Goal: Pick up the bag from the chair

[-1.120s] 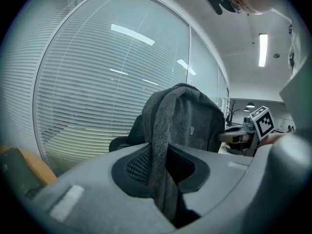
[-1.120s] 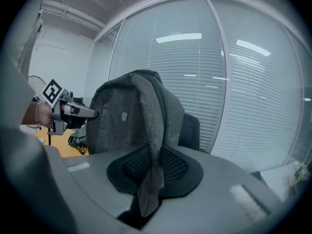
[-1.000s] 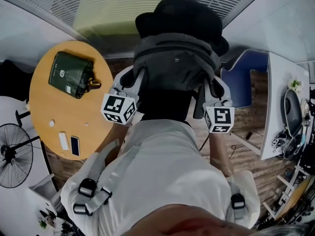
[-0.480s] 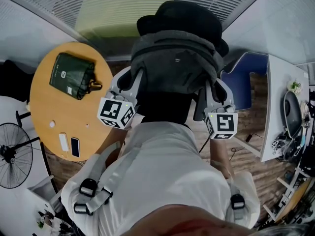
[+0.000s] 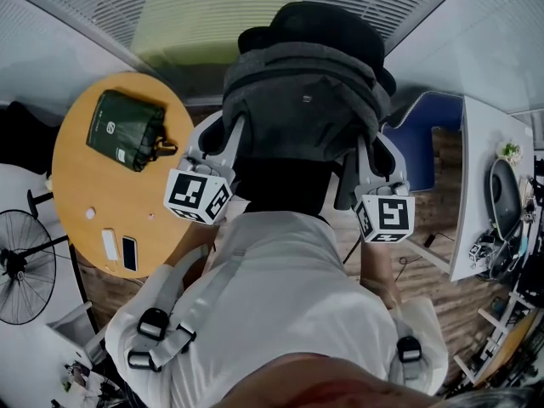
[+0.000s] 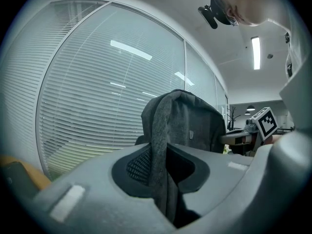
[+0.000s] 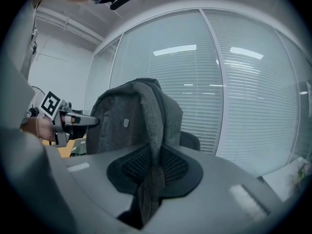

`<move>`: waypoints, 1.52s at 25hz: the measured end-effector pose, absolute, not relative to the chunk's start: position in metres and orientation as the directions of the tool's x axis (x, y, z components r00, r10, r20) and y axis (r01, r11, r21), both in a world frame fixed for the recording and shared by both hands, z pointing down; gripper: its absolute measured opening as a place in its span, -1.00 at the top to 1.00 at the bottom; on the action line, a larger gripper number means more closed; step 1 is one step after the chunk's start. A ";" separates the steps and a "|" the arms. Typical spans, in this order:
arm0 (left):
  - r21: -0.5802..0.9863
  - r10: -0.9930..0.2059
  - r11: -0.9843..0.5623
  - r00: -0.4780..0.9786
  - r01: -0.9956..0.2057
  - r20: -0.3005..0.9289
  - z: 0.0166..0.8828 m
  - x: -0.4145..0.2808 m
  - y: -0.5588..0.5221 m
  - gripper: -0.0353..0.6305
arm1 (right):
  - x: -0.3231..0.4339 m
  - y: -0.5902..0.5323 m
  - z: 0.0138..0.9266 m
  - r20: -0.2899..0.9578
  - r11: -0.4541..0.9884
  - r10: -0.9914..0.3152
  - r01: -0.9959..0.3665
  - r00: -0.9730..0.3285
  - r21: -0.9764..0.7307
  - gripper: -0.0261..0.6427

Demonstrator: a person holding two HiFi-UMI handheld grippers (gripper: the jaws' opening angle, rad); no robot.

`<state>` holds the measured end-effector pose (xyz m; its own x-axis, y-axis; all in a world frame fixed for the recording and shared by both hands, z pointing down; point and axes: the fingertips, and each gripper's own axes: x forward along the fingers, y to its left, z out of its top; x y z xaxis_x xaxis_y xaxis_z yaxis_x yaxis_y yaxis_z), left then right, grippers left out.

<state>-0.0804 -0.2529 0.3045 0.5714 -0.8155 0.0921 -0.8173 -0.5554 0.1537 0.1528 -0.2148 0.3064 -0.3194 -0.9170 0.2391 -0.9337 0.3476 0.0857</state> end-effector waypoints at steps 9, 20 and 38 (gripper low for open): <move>0.157 -0.824 -0.547 0.562 -0.822 0.072 0.298 -0.081 -0.250 0.71 | 0.152 -0.214 0.298 0.223 0.356 -0.917 -0.930 -0.330 0.087 0.78; 0.161 -0.824 -0.549 0.563 -0.820 0.061 0.292 -0.081 -0.249 0.71 | 0.152 -0.212 0.294 0.221 0.359 -0.916 -0.930 -0.334 0.083 0.78; 0.172 -0.818 -0.557 0.573 -0.812 0.057 0.292 -0.082 -0.247 0.71 | 0.150 -0.208 0.290 0.222 0.360 -0.917 -0.928 -0.333 0.093 0.78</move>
